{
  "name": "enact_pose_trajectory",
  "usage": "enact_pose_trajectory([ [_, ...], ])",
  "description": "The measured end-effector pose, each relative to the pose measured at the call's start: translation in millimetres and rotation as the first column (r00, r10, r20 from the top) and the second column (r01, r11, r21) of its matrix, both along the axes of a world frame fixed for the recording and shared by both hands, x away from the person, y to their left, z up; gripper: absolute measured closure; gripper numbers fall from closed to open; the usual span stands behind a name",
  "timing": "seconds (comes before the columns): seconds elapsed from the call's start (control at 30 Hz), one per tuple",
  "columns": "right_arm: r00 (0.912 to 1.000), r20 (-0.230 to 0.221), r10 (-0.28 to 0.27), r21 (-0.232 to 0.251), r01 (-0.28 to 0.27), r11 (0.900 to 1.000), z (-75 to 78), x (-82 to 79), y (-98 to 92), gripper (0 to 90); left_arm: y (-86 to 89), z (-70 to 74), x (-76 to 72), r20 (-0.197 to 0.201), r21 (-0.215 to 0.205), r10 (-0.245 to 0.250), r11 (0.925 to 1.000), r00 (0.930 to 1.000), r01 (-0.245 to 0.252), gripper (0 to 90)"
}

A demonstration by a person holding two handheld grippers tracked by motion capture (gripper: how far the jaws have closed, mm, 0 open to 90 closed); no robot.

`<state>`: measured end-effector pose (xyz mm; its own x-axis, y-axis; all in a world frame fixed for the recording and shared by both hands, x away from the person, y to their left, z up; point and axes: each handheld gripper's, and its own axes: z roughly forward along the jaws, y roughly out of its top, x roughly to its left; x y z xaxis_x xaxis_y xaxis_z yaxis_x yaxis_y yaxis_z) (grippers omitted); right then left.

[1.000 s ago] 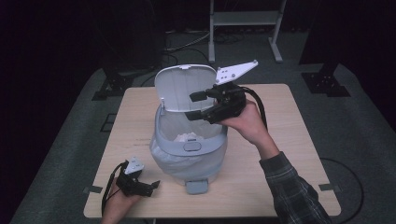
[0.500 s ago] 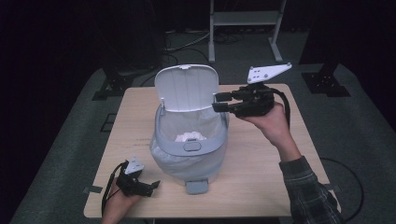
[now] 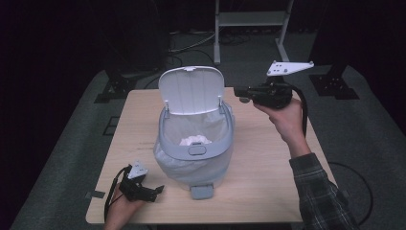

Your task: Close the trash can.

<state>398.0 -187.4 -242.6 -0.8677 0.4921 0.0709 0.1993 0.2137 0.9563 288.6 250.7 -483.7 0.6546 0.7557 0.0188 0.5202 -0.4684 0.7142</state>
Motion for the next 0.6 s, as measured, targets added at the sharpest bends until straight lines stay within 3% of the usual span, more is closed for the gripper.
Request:
enact_pose_trajectory([
  [0.6, 0.9999, -0.009, -0.01, 0.007, 0.01, 1.0, 6.3, 30.0, 26.1, 90.0, -1.0, 0.0, 1.6, -0.004, -0.003, -0.002, 1.0, 1.0, 0.002, 0.0],
])
